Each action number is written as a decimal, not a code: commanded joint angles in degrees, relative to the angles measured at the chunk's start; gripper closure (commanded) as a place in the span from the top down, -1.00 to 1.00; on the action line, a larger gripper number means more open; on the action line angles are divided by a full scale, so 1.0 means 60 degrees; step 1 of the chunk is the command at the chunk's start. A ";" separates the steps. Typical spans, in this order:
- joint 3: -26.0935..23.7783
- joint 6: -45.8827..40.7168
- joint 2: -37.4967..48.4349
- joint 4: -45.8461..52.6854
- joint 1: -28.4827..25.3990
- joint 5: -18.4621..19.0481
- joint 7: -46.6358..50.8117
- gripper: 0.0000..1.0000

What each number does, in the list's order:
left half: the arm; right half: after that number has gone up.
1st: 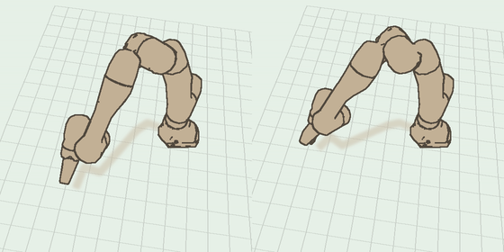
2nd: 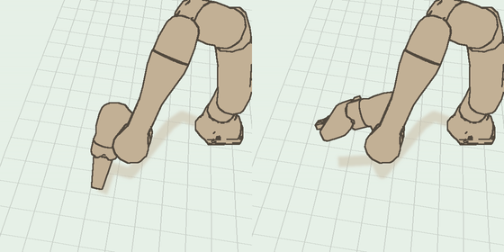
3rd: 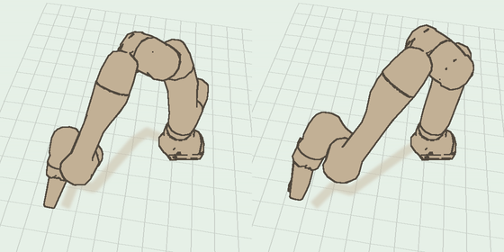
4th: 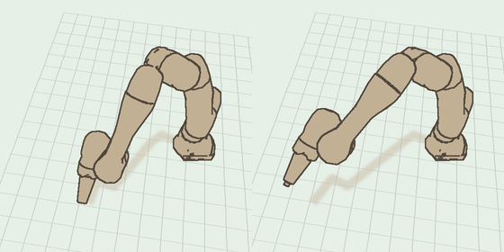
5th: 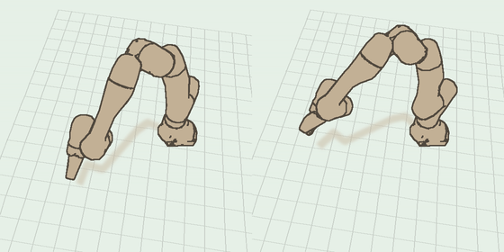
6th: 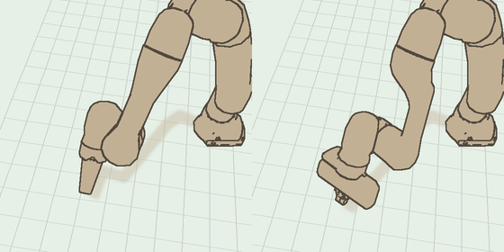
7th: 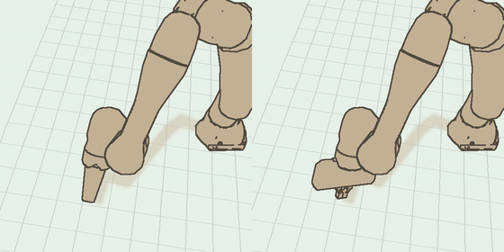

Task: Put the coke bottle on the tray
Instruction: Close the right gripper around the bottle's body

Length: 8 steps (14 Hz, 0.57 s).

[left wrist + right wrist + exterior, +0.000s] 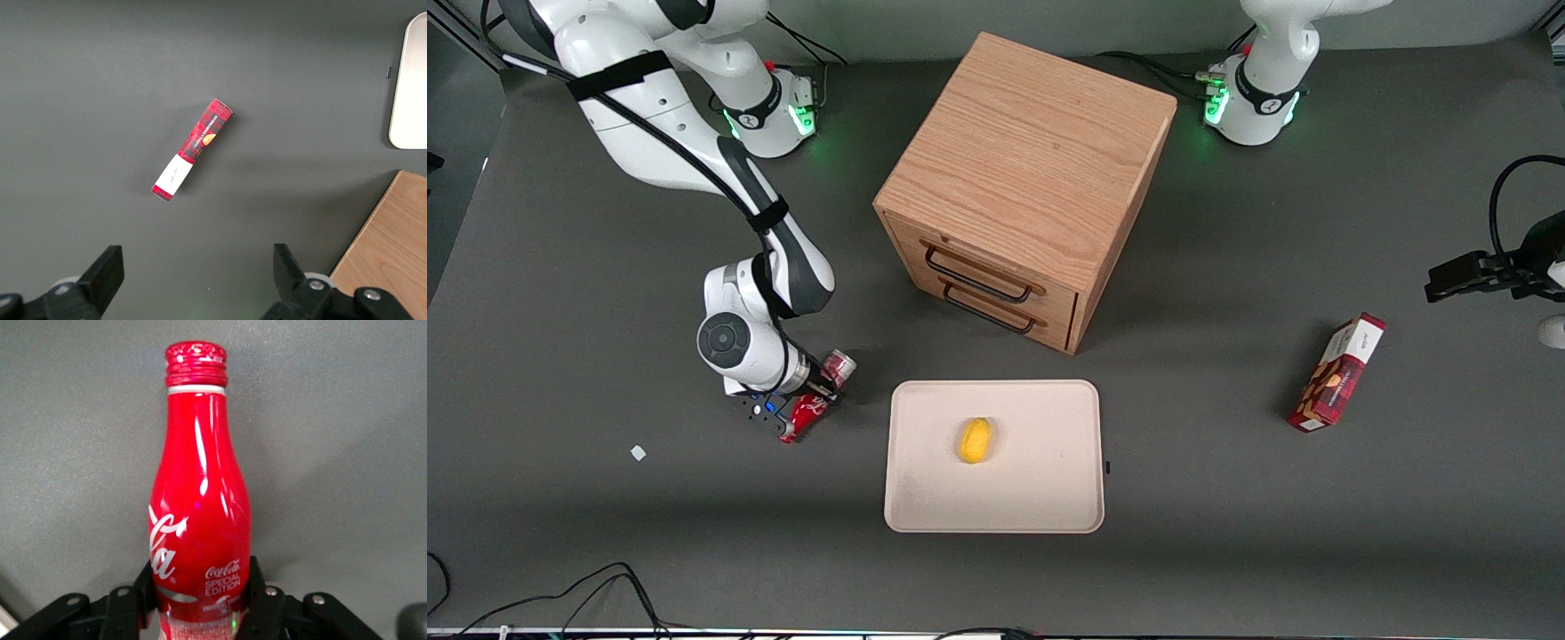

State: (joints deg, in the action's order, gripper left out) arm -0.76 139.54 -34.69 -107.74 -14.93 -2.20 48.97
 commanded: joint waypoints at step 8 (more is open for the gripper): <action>-0.0006 -0.3168 0.2673 0.0362 0.0100 0.0162 -0.0191 -1.00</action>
State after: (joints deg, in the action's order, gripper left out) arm -0.67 126.37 -24.65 -105.24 -14.71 -2.16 48.77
